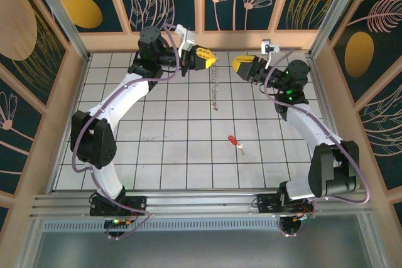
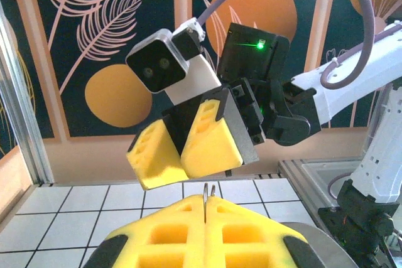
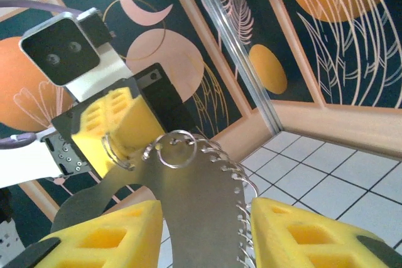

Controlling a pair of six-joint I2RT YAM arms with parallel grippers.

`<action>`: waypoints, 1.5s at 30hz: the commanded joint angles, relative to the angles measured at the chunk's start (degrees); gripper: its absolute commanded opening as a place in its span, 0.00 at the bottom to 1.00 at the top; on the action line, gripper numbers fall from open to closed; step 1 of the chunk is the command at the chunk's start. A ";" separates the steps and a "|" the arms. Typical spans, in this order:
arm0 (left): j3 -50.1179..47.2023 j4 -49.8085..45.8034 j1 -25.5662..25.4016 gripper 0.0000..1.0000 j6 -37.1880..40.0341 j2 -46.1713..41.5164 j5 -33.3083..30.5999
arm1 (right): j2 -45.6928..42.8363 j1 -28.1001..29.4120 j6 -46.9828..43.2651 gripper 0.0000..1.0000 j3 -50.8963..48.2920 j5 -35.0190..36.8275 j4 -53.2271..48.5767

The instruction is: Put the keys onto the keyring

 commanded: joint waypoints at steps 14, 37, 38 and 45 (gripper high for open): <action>3.07 3.84 -0.23 0.00 -4.46 -0.31 2.75 | 2.73 3.32 1.59 0.38 6.81 -3.95 6.68; 5.20 4.18 -0.19 0.00 -12.53 1.57 3.38 | 10.84 2.77 28.60 0.35 8.17 -1.72 38.09; 5.23 4.22 -0.23 0.00 -12.53 1.57 3.46 | 10.66 3.02 28.38 0.35 8.13 -1.84 38.03; 5.27 4.18 -0.23 0.00 -12.62 1.33 3.56 | 9.22 5.43 24.11 0.33 8.13 -2.38 32.76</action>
